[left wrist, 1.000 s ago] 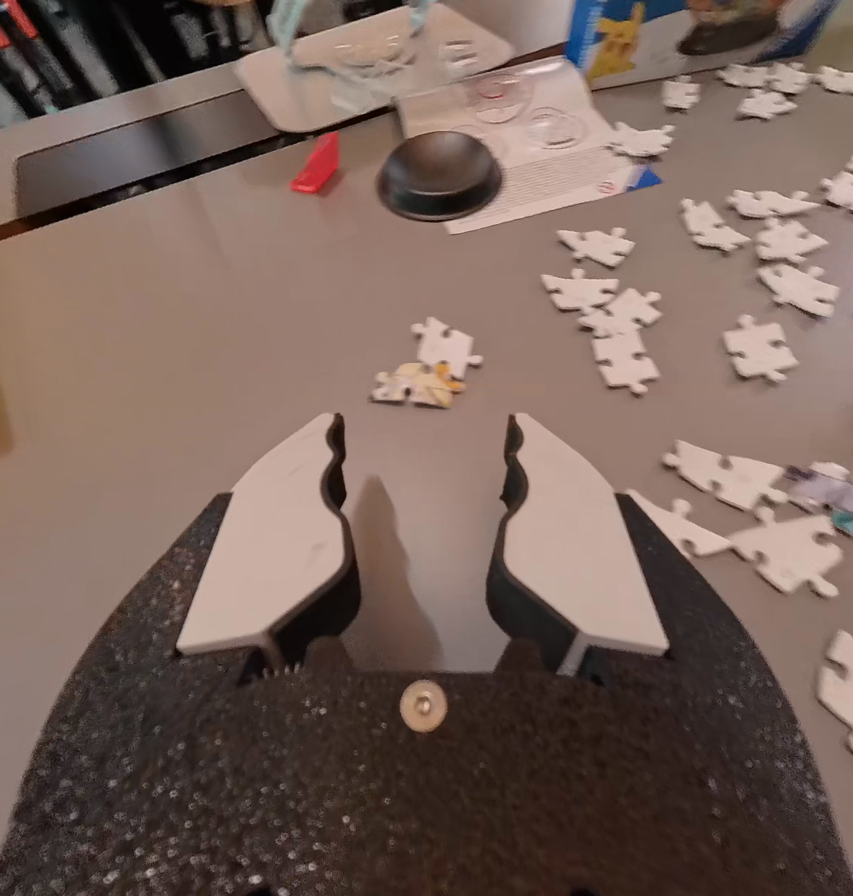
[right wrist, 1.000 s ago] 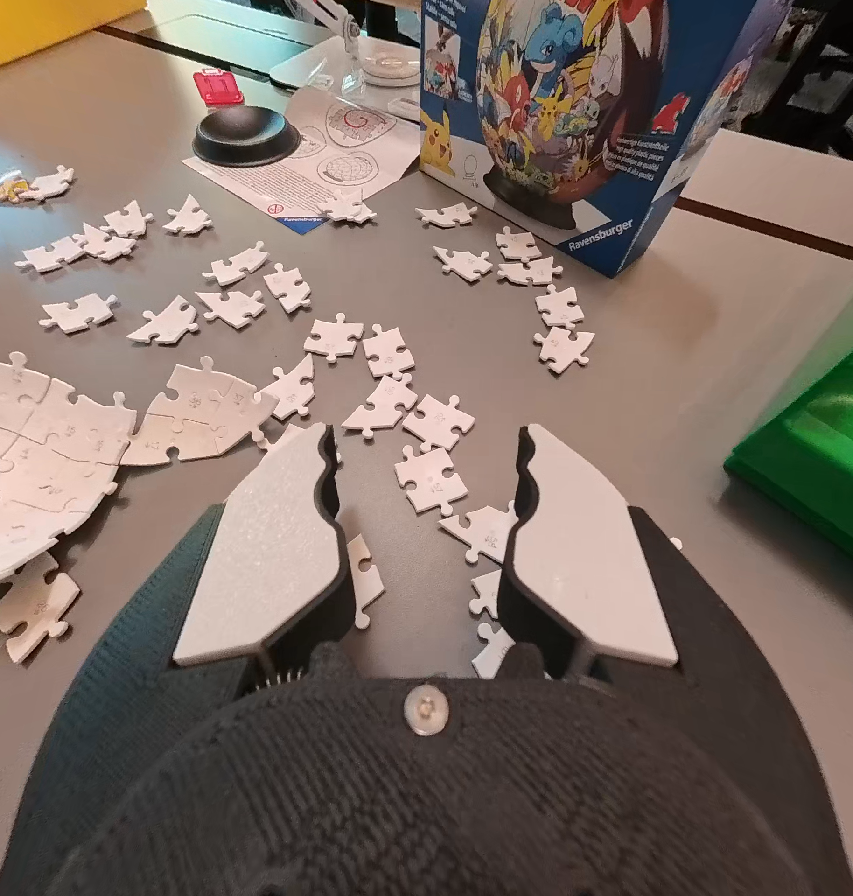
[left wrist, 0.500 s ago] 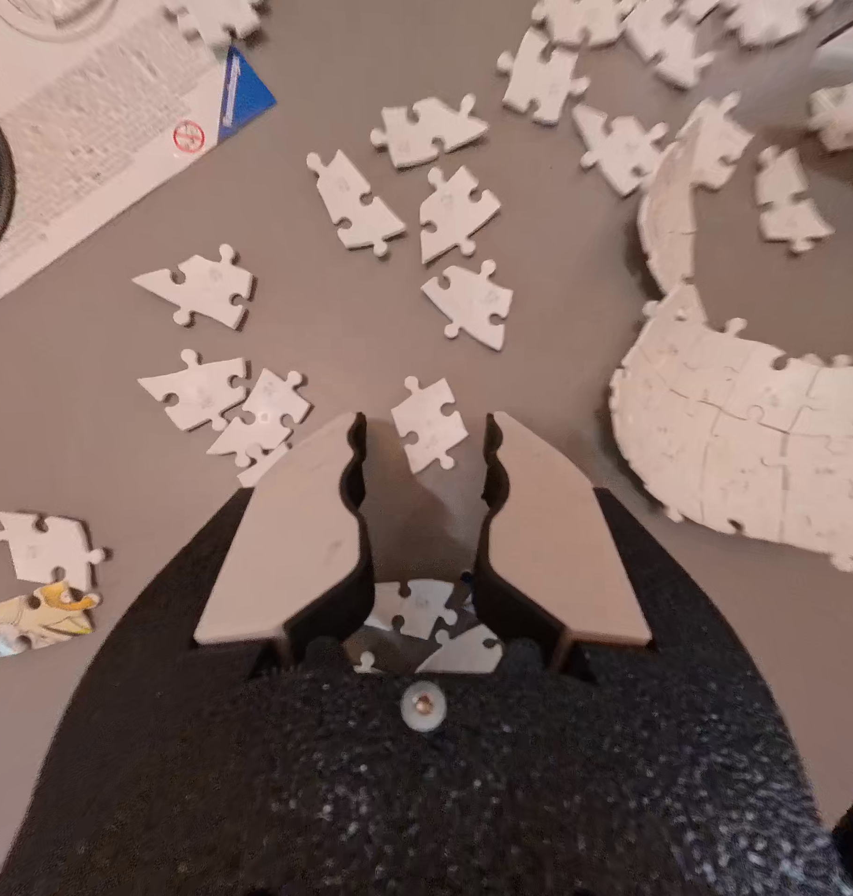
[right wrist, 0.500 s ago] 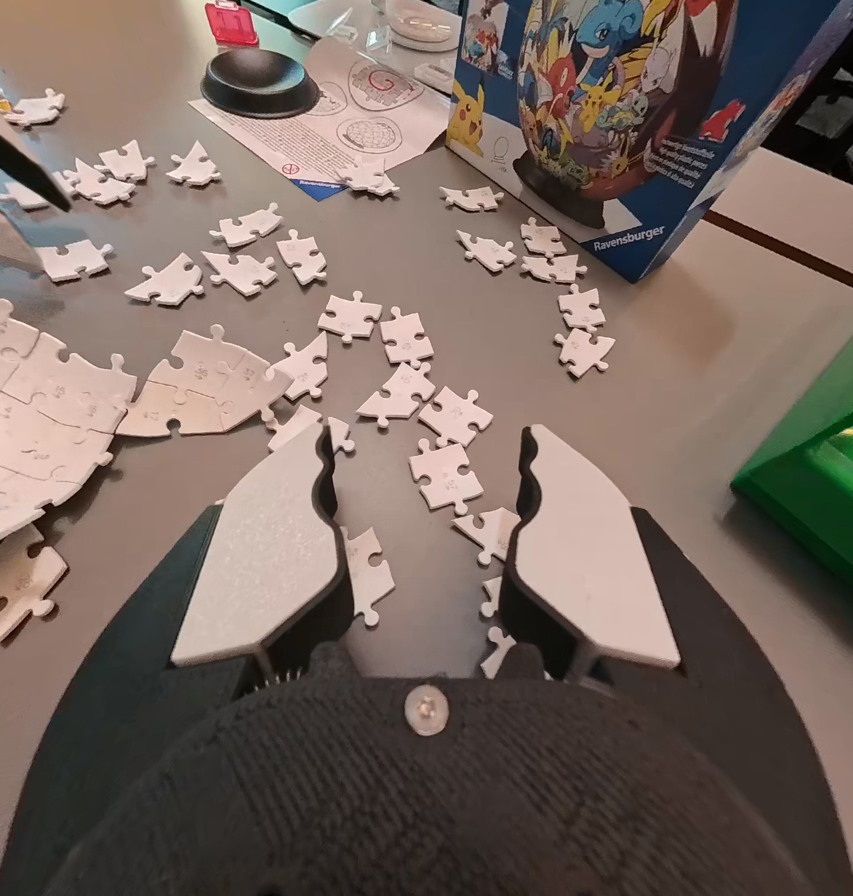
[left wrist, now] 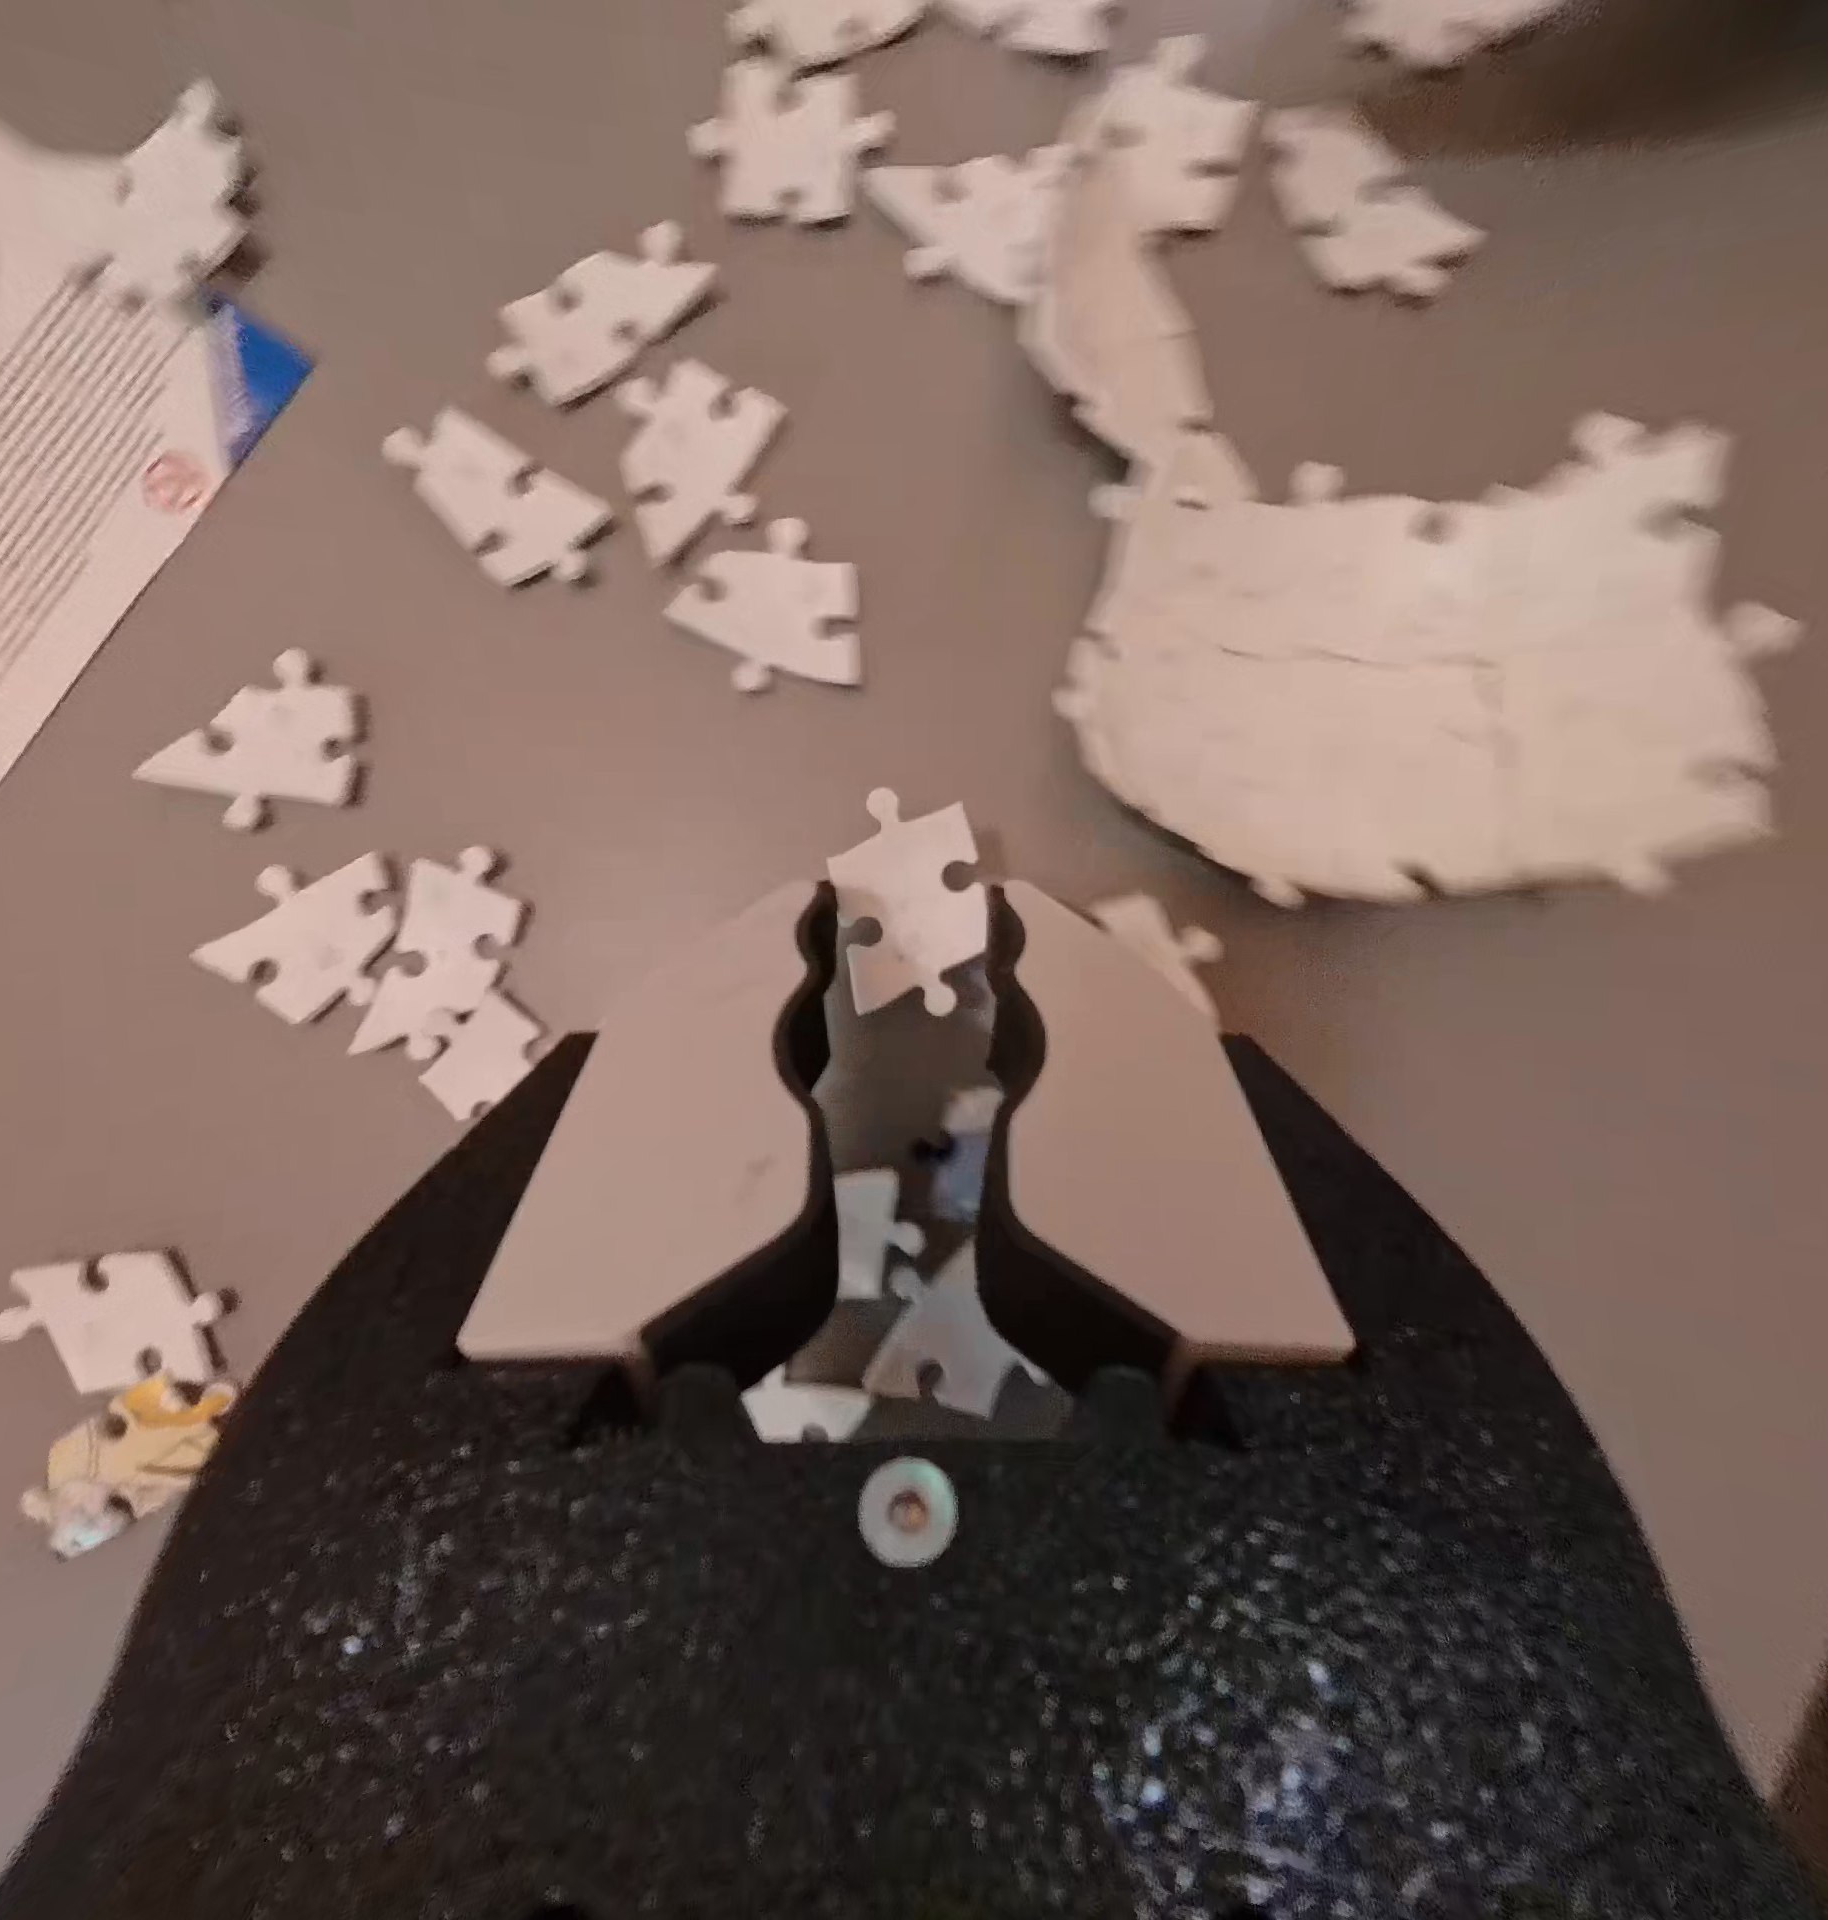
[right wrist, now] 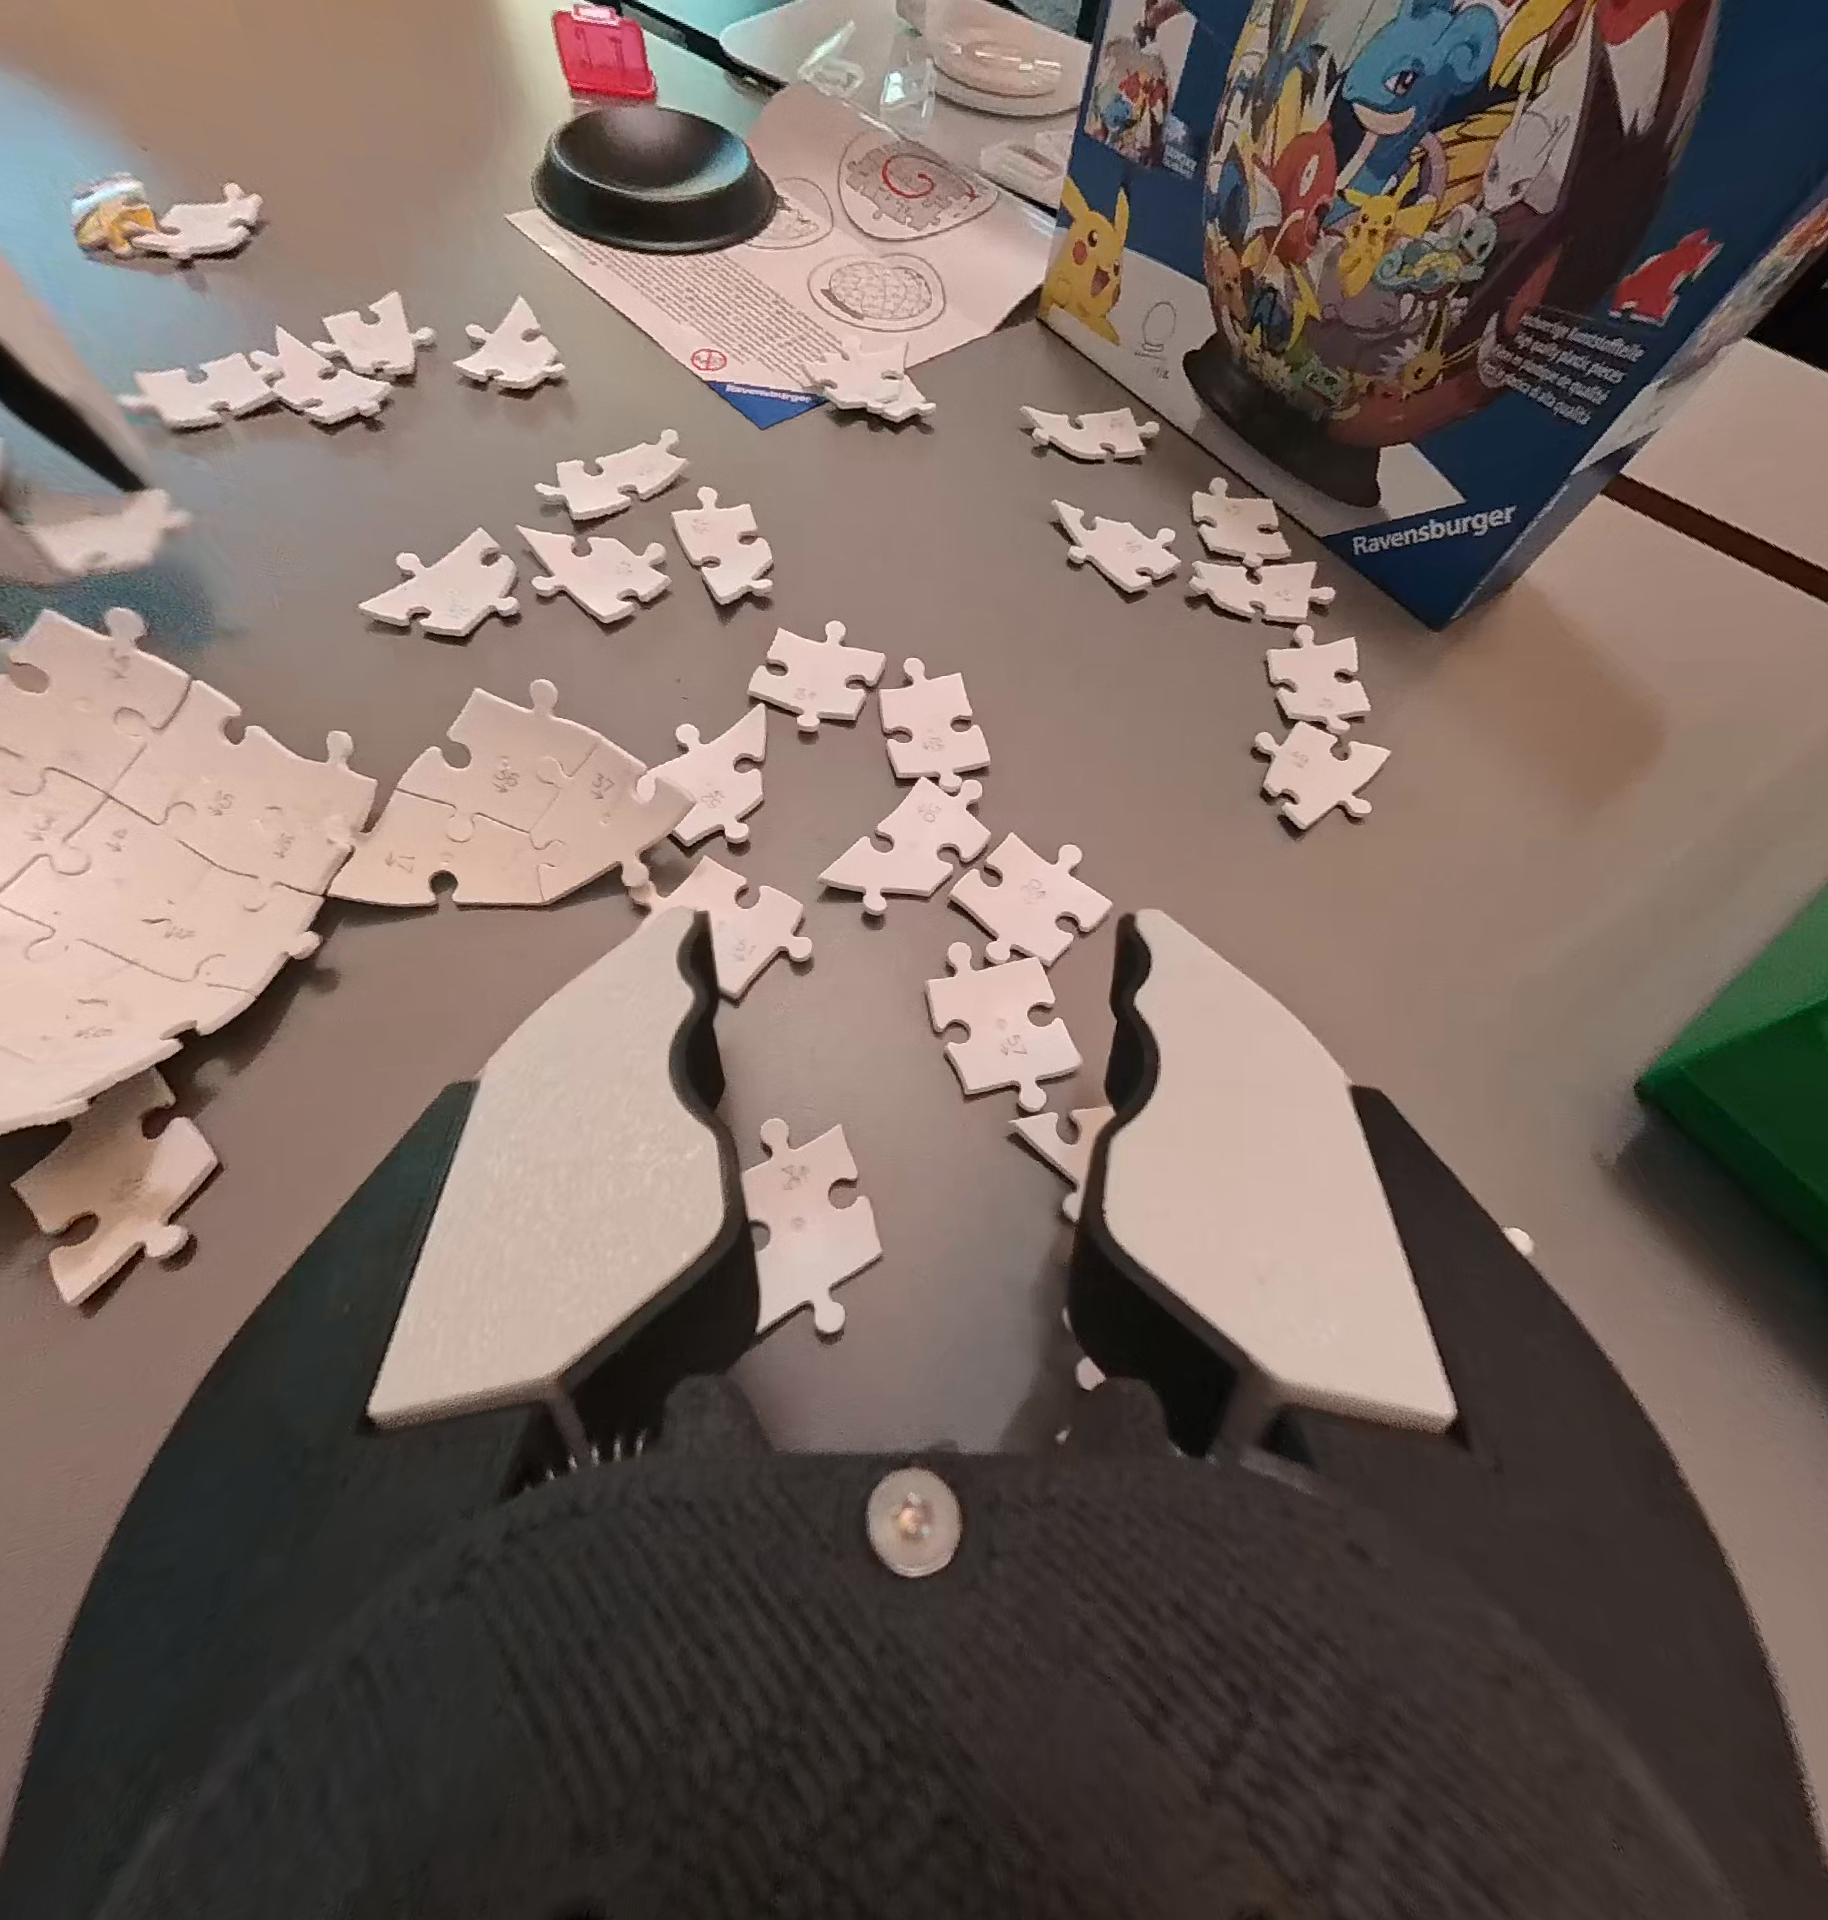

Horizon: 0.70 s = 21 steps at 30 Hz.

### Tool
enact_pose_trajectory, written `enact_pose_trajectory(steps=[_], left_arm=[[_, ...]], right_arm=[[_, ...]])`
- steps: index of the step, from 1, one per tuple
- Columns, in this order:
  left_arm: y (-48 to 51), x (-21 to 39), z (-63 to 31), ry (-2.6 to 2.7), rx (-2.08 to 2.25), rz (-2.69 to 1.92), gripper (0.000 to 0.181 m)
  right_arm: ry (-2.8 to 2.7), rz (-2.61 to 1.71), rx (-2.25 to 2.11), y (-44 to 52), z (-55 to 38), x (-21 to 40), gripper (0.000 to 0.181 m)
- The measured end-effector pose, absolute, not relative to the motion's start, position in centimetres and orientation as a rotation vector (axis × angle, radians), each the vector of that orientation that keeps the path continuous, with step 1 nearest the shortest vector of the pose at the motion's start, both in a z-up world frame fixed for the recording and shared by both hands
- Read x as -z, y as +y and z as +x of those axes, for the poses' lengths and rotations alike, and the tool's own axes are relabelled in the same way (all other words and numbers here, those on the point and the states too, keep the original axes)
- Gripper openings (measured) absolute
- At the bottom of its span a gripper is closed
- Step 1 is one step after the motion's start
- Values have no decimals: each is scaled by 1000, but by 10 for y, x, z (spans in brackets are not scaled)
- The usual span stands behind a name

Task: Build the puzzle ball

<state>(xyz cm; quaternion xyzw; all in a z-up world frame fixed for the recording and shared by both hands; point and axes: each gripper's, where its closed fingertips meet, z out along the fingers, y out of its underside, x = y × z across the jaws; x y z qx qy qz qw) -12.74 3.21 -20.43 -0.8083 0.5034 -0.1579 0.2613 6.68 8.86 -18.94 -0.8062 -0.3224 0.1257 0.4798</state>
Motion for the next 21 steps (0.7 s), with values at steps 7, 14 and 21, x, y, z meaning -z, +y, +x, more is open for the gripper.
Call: enact_pose_trajectory(steps=[7,14,21], left_arm=[[-68,202,-112,1963,523,-1634,27],[-78,222,-105,2038,473,-1600,28],[-39,155,-98,1746,691,-1710,39]], right_arm=[[-966,-1830,-524,63,45,178,69],[-1069,-2018,-692,20,25,188,66],[-970,-2087,-704,-5,27,172,67]])
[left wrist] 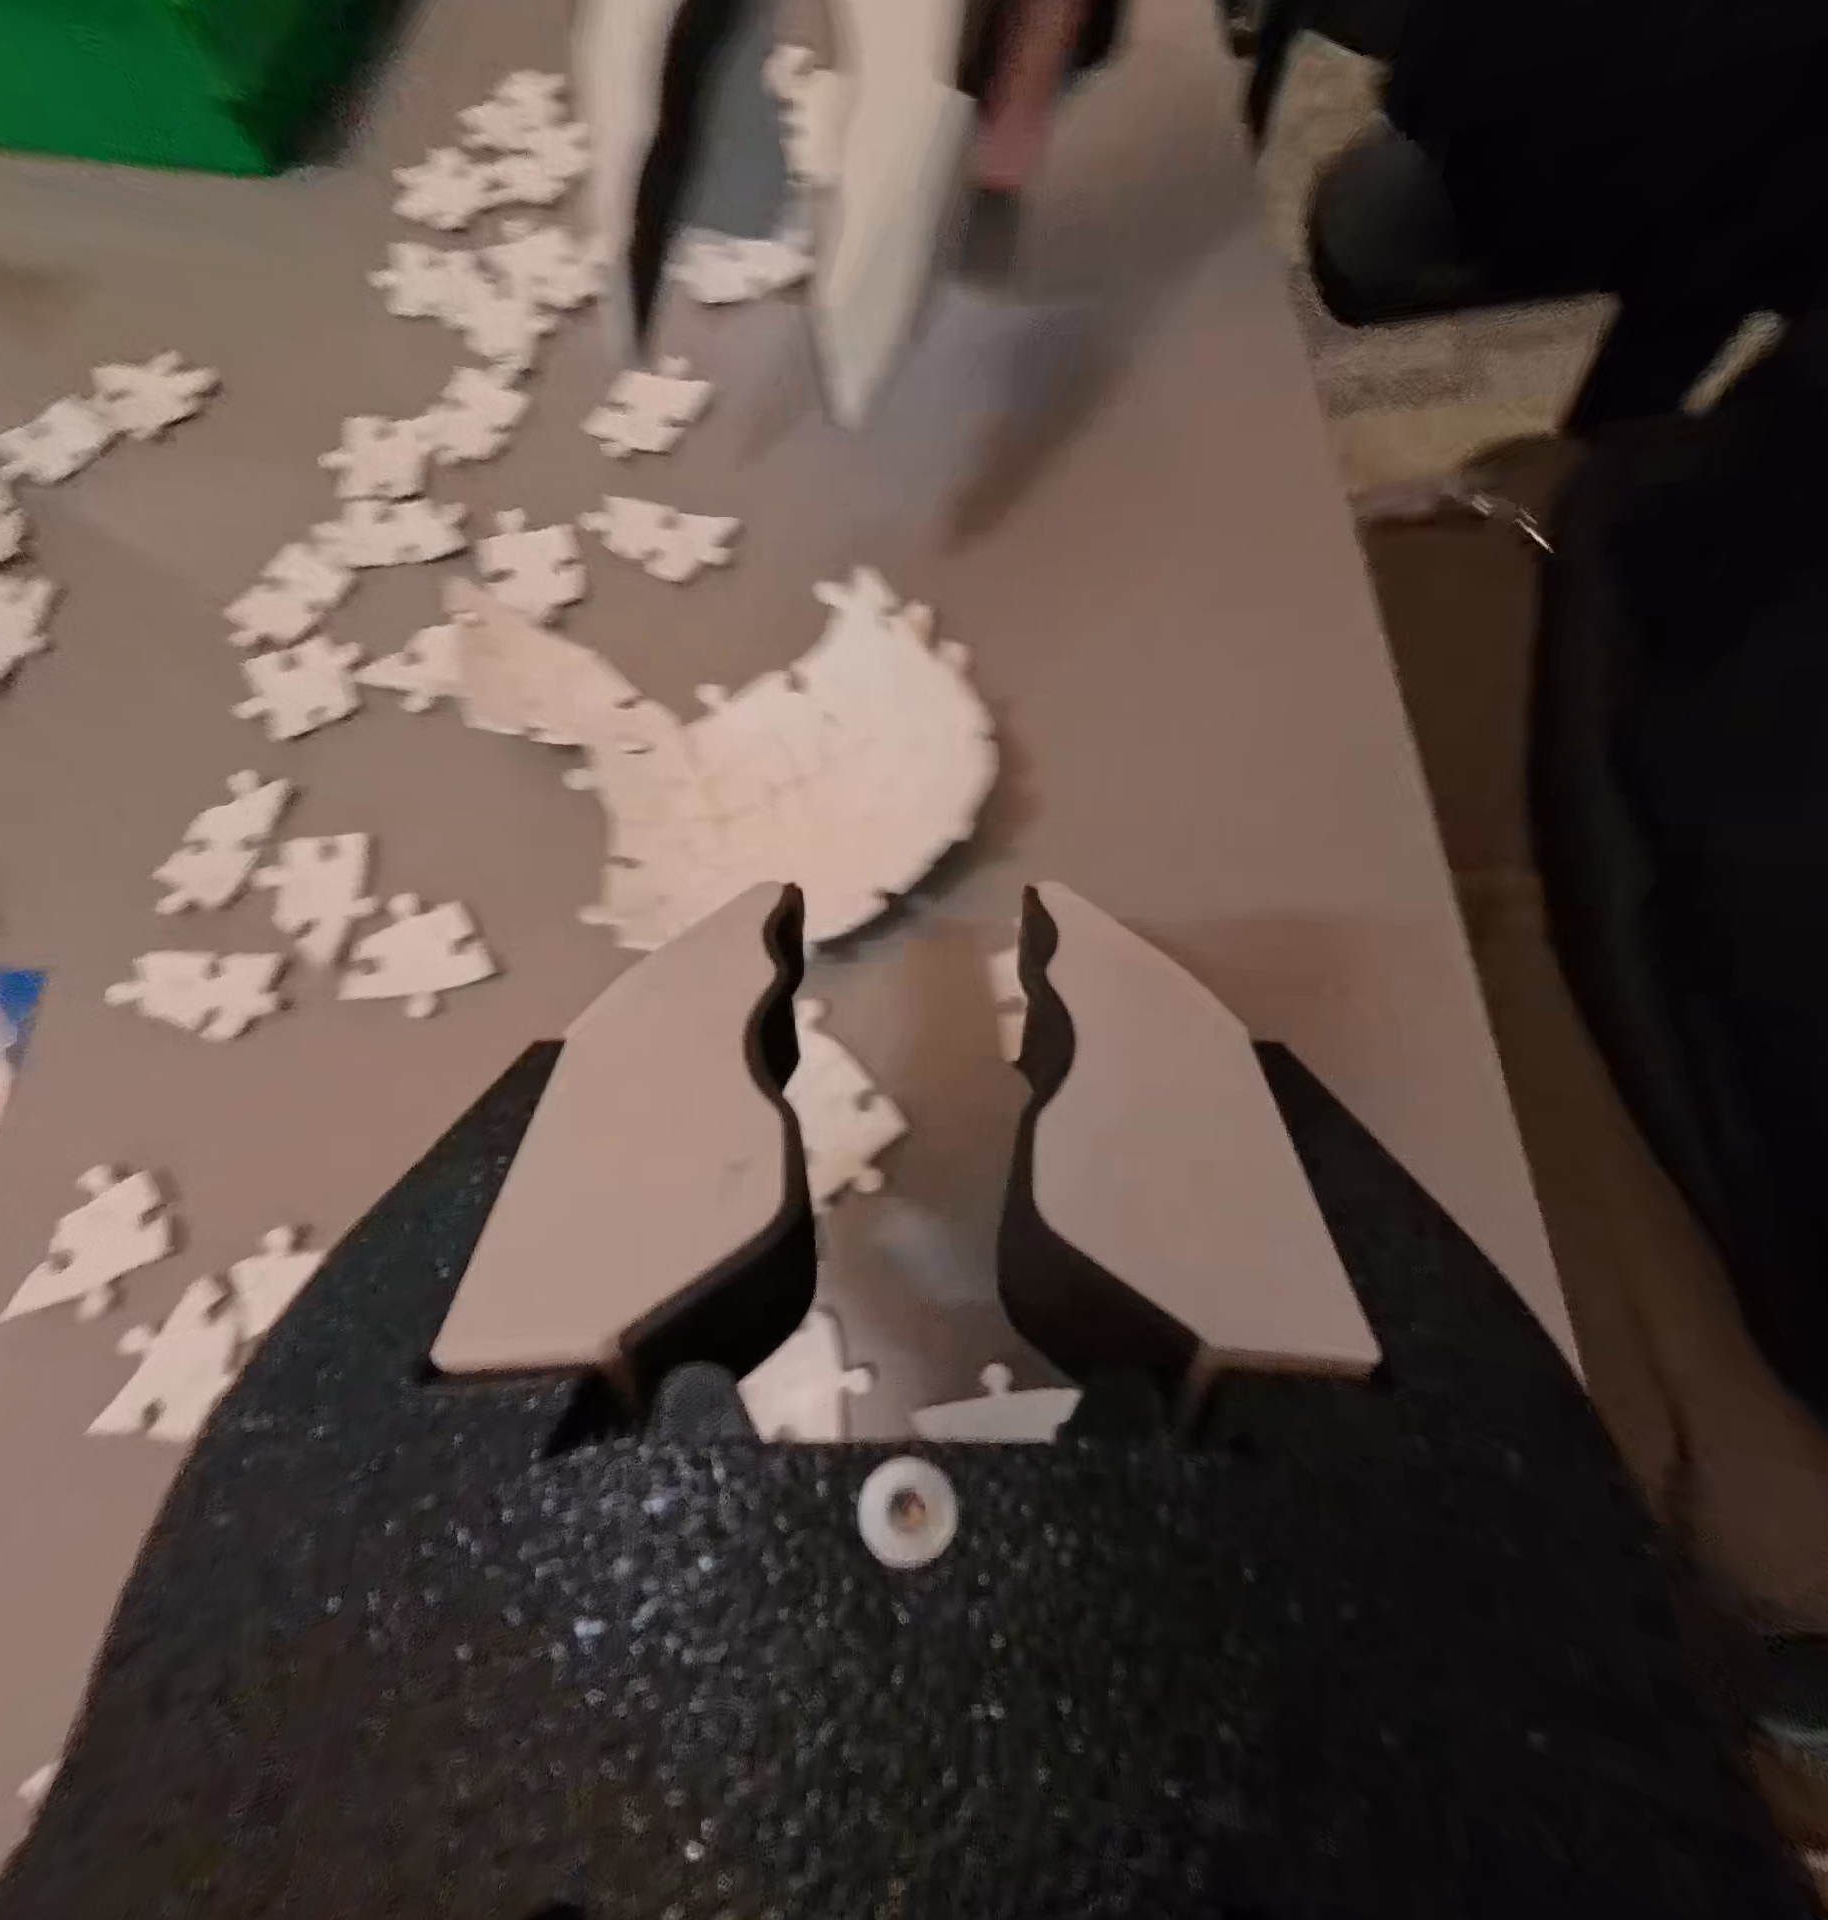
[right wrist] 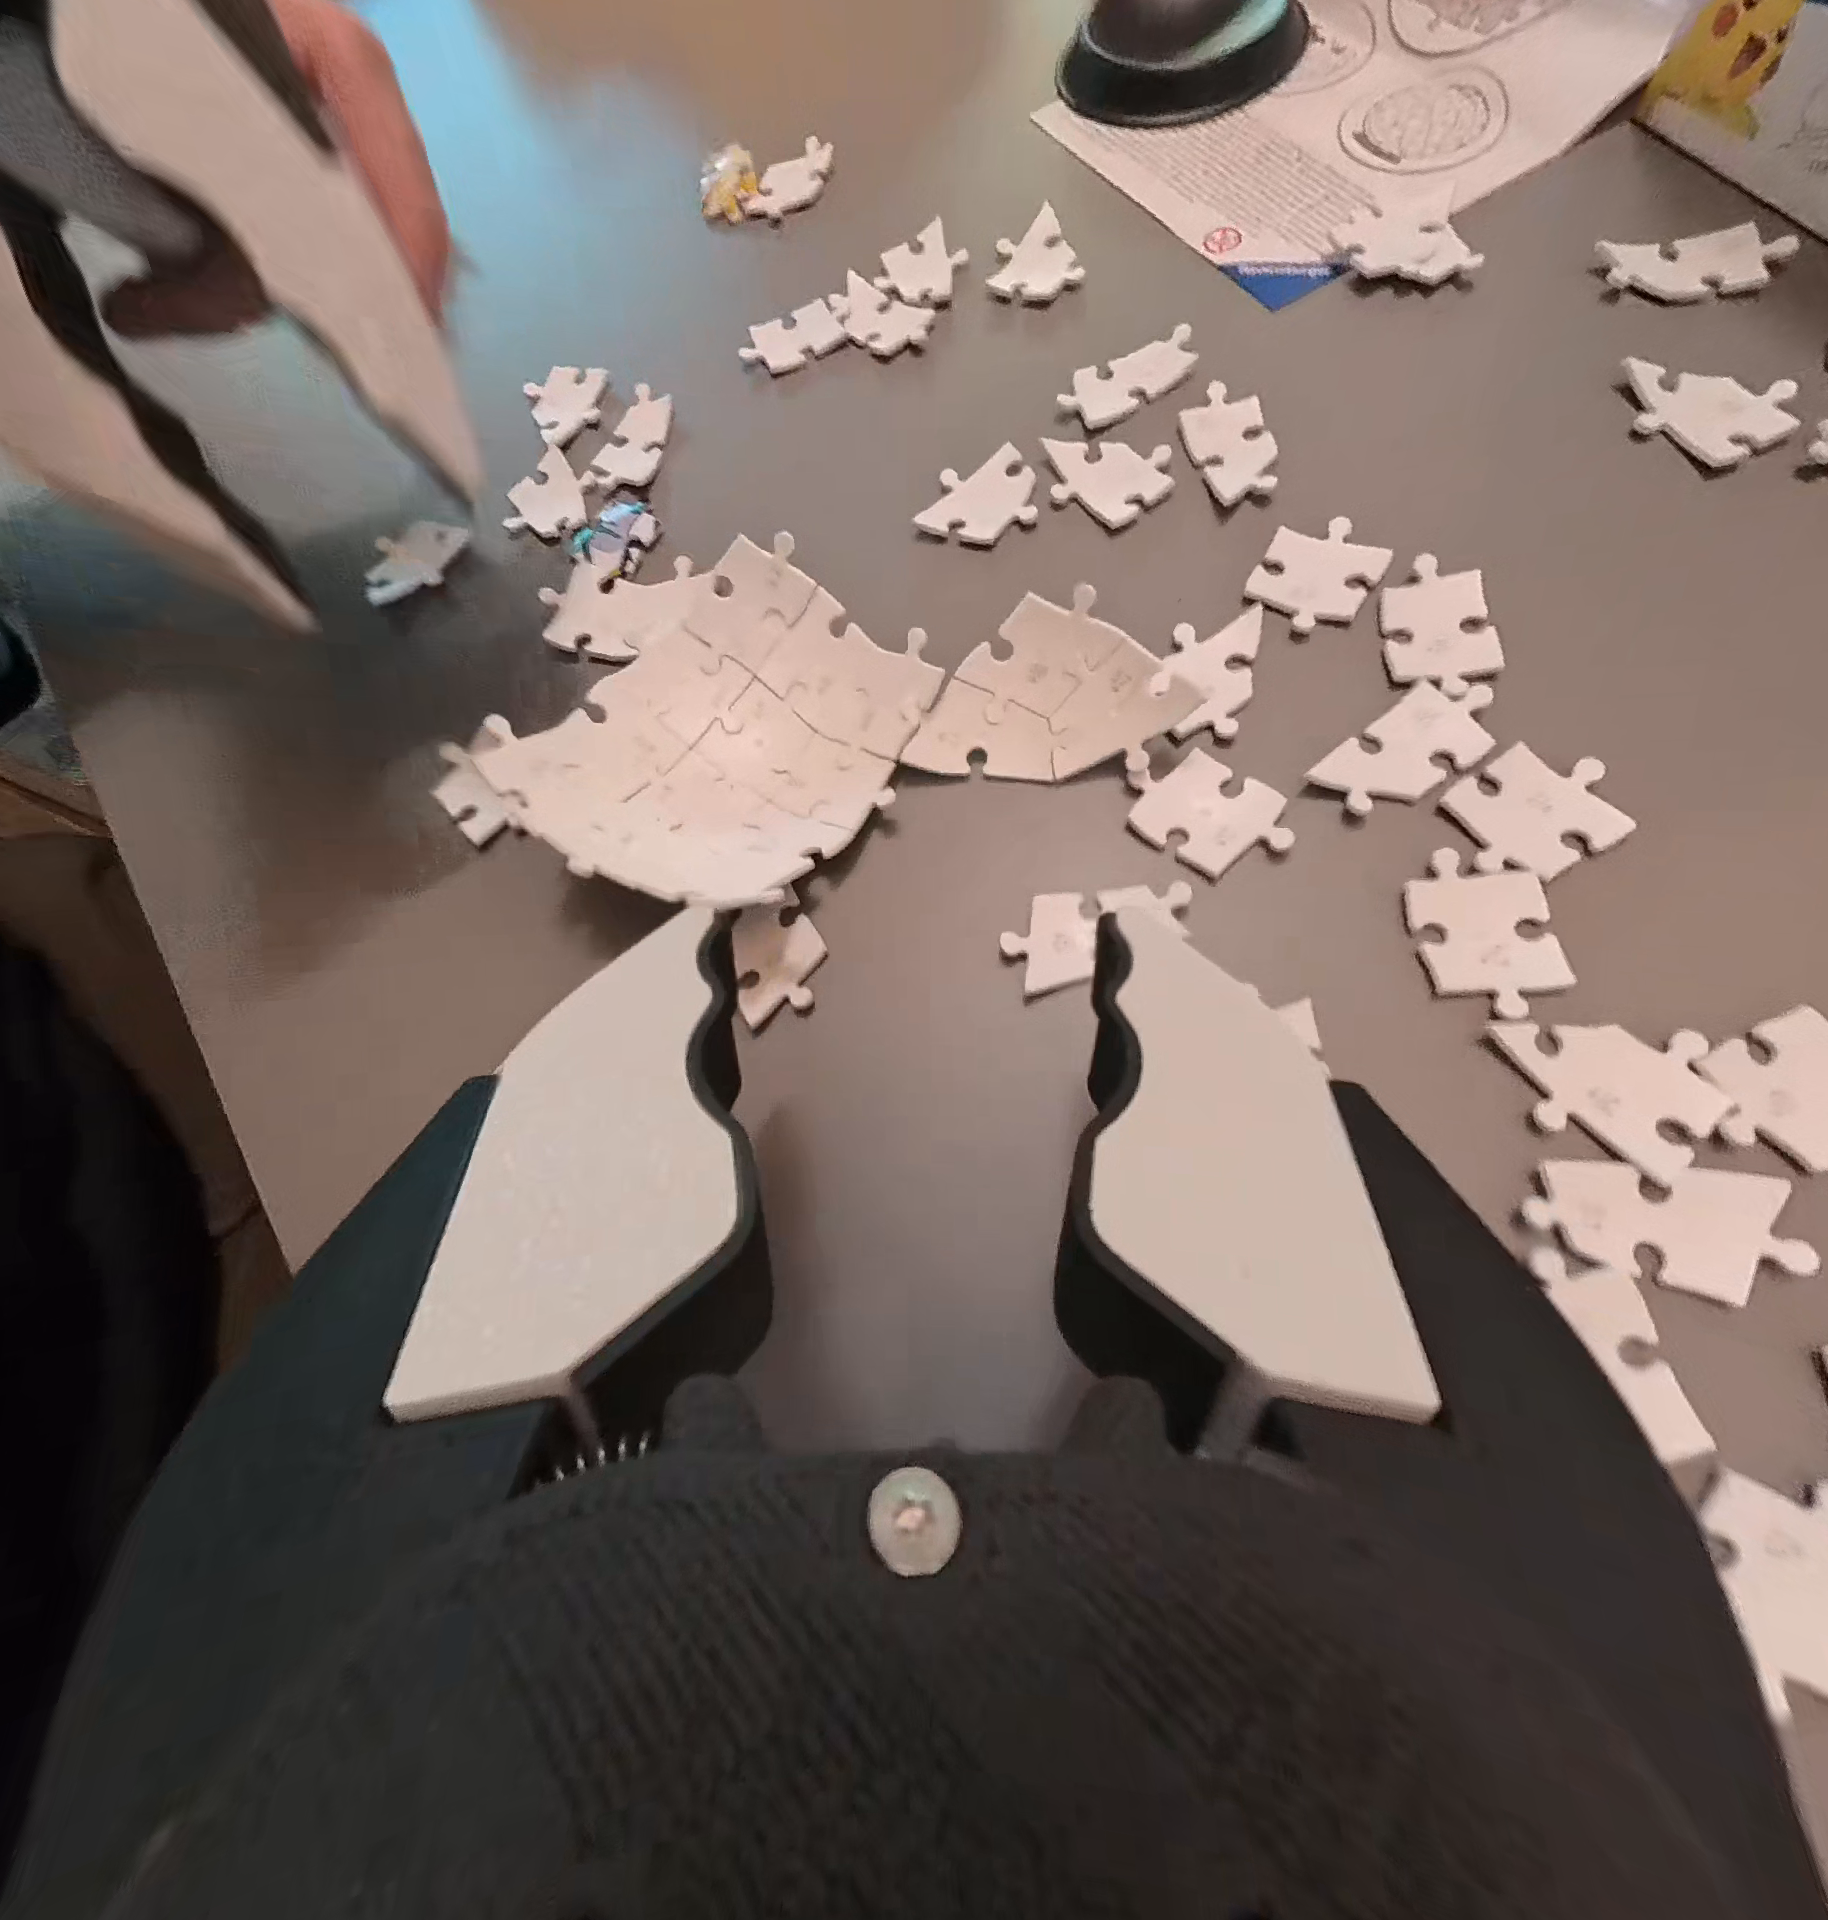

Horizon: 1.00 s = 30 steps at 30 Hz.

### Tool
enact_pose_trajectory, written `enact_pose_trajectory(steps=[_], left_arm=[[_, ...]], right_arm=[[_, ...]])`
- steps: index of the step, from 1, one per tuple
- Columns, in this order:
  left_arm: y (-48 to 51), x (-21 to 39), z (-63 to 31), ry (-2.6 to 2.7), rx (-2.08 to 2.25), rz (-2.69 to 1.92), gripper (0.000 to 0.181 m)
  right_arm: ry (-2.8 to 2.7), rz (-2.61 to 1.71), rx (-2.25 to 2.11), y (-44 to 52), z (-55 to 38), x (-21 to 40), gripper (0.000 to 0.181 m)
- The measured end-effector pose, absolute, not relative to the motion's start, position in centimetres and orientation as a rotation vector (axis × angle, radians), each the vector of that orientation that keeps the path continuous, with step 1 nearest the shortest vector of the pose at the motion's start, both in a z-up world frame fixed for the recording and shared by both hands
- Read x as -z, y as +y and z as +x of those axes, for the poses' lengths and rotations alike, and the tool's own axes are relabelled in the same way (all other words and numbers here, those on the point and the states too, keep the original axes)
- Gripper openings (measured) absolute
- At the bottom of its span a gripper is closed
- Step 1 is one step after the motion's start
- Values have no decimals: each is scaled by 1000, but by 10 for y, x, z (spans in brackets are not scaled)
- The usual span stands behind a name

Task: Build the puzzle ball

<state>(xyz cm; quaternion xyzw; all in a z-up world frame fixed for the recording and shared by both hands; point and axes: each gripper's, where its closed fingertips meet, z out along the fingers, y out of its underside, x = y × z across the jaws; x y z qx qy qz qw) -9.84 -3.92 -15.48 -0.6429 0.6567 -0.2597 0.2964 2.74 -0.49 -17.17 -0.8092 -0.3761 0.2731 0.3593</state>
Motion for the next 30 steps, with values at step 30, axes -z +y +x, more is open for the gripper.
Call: enact_pose_trajectory(steps=[30], left_arm=[[24,219,-48,1681,1002,-2696,4]], right_arm=[[-750,-2192,-861,16,54,201,61]])
